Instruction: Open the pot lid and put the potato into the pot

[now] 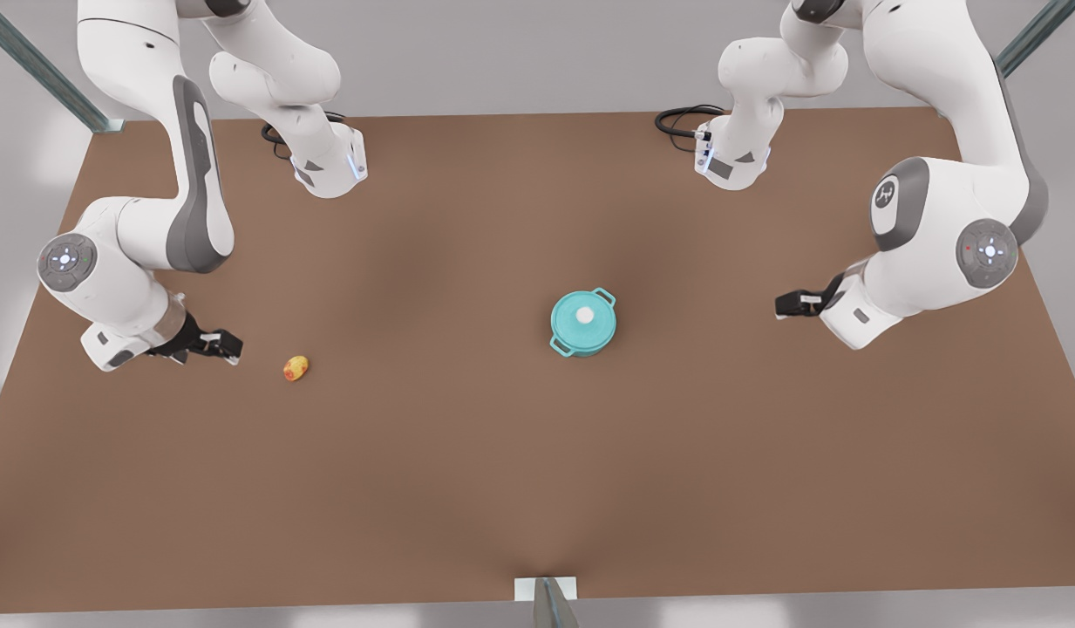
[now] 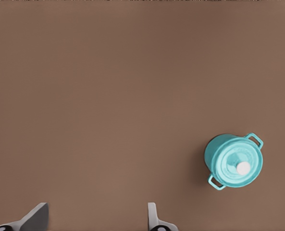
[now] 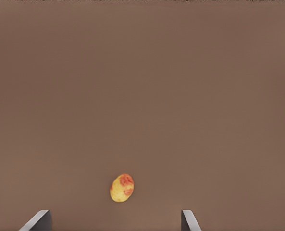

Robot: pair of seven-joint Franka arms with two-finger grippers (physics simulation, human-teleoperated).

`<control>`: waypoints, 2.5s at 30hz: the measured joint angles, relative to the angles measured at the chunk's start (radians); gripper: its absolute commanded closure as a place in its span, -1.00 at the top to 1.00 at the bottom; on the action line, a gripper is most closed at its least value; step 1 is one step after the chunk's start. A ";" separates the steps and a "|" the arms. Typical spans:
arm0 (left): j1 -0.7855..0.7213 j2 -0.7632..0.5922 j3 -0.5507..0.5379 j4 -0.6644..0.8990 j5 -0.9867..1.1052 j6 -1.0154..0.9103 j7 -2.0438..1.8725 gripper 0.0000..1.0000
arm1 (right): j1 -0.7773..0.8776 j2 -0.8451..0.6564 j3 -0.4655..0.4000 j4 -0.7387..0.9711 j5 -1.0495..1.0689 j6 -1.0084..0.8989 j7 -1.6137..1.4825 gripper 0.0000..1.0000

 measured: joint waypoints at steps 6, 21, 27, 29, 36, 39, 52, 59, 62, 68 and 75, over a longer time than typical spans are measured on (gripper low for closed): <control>-0.006 0.029 -0.065 0.044 0.018 0.014 -0.014 1.00 | 0.009 0.027 0.002 -0.001 0.007 0.015 0.021 1.00; -0.474 0.282 -0.117 -0.042 0.121 0.319 -0.449 1.00 | 0.078 0.095 0.005 -0.316 0.005 0.242 0.134 1.00; -0.510 0.293 -0.120 -0.175 0.125 0.513 -0.597 1.00 | 0.069 0.163 0.000 -0.345 0.004 0.365 0.189 1.00; -0.519 0.288 -0.119 -0.206 0.131 0.569 -0.637 1.00 | 0.067 0.178 -0.002 -0.346 0.004 0.396 0.207 1.00; -0.527 0.304 -0.116 -0.258 0.174 0.702 -0.744 1.00 | 0.066 0.242 -0.003 -0.359 0.004 0.491 0.260 1.00; -0.521 0.302 -0.114 -0.286 0.210 0.735 -0.778 1.00 | 0.066 0.266 -0.003 -0.364 0.004 0.530 0.278 1.00; -0.522 0.289 -0.117 -0.349 0.292 0.780 -0.875 1.00 | 0.047 0.304 -0.015 -0.397 -0.006 0.637 0.325 1.00; -0.538 0.287 -0.119 -0.392 0.294 0.791 -0.912 1.00 | 0.052 0.320 -0.016 -0.396 -0.005 0.668 0.340 0.87; -0.539 0.288 -0.119 -0.402 0.295 0.803 -0.924 0.82 | 0.053 0.323 -0.017 -0.396 -0.005 0.678 0.348 0.72; -0.539 0.280 -0.117 -0.402 0.322 0.800 -0.975 -0.39 | 0.054 0.318 -0.015 -0.397 -0.005 0.688 0.362 0.77; -0.530 0.277 -0.110 -0.387 0.315 0.803 -1.002 -0.46 | 0.072 0.316 -0.012 -0.404 -0.005 0.692 0.383 0.70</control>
